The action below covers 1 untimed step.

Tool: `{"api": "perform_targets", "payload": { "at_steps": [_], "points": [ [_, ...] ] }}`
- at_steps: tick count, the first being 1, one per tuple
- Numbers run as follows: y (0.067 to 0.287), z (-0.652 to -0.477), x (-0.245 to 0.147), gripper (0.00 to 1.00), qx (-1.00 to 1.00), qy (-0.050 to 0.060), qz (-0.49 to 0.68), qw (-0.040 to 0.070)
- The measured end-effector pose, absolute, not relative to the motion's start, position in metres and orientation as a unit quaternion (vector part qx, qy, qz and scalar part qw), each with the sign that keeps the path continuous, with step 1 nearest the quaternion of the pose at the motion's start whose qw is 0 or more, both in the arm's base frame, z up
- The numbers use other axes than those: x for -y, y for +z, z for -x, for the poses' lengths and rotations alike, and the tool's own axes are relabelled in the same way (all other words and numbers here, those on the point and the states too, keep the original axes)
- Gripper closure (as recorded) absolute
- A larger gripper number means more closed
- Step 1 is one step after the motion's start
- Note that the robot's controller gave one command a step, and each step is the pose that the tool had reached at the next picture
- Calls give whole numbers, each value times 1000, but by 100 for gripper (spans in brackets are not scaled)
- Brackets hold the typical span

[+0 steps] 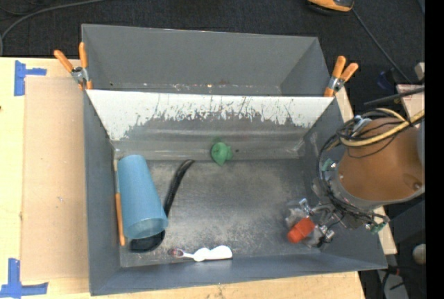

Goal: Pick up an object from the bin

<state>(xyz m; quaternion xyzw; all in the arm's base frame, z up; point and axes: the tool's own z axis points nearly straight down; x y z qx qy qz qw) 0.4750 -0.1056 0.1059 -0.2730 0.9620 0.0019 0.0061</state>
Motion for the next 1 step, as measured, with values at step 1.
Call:
{"api": "perform_targets", "payload": {
  "at_steps": [1],
  "points": [
    [151, -476, 105, 100, -962, 2, 273, 6]
  ]
}}
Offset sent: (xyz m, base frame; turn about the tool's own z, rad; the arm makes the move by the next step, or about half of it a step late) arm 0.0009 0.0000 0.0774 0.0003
